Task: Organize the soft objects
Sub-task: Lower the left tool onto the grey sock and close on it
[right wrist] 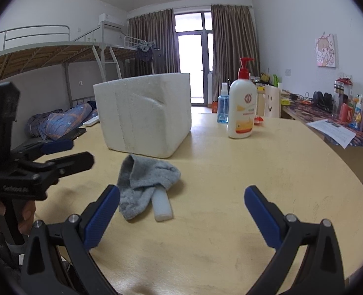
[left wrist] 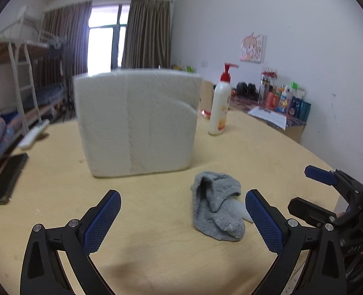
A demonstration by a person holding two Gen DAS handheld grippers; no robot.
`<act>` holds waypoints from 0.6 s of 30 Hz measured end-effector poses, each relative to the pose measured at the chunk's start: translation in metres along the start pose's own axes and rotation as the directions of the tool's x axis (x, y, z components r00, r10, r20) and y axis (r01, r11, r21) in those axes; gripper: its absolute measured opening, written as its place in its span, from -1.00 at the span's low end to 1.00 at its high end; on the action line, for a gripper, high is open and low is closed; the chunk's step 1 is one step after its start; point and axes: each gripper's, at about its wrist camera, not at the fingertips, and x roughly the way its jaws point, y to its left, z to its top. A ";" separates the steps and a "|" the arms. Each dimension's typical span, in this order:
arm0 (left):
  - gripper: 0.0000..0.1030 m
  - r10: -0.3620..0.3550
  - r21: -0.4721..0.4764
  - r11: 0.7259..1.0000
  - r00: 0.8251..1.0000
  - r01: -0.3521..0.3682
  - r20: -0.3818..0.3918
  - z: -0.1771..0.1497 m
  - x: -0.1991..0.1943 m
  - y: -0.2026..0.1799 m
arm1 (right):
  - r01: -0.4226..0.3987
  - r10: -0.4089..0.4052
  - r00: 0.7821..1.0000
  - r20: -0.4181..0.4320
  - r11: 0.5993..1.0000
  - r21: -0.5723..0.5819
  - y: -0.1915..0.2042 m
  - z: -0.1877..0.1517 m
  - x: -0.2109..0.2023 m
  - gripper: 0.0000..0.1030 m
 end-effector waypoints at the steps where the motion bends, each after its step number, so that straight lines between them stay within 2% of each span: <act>1: 0.92 -0.004 -0.002 1.000 1.000 0.004 -0.021 0.001 0.005 0.000 | -0.001 0.001 1.000 -0.001 1.000 0.002 -0.002 0.000 0.001 0.99; 6: 0.84 -0.031 0.010 0.999 0.994 0.032 -0.104 0.002 0.029 -0.008 | -0.012 0.012 1.000 -0.015 1.000 0.012 -0.008 -0.002 0.007 0.99; 8: 0.71 -0.036 0.011 0.999 0.990 0.038 -0.134 0.002 0.036 -0.011 | -0.014 0.014 1.000 -0.019 1.000 0.015 -0.012 -0.003 0.009 0.99; 10: 0.44 -0.052 0.001 0.999 0.985 0.053 -0.167 0.001 0.043 -0.011 | -0.015 0.016 1.000 -0.024 1.000 0.020 -0.014 -0.004 0.011 0.99; 13: 0.20 -0.072 -0.009 0.997 0.979 0.072 -0.192 0.002 0.050 -0.011 | -0.020 0.021 0.999 -0.032 1.000 0.024 -0.017 -0.006 0.013 0.99; 18: 0.11 -0.072 0.000 0.997 0.972 0.073 -0.224 0.000 0.059 -0.015 | -0.030 0.031 0.999 -0.039 0.999 0.025 -0.019 -0.005 0.016 0.99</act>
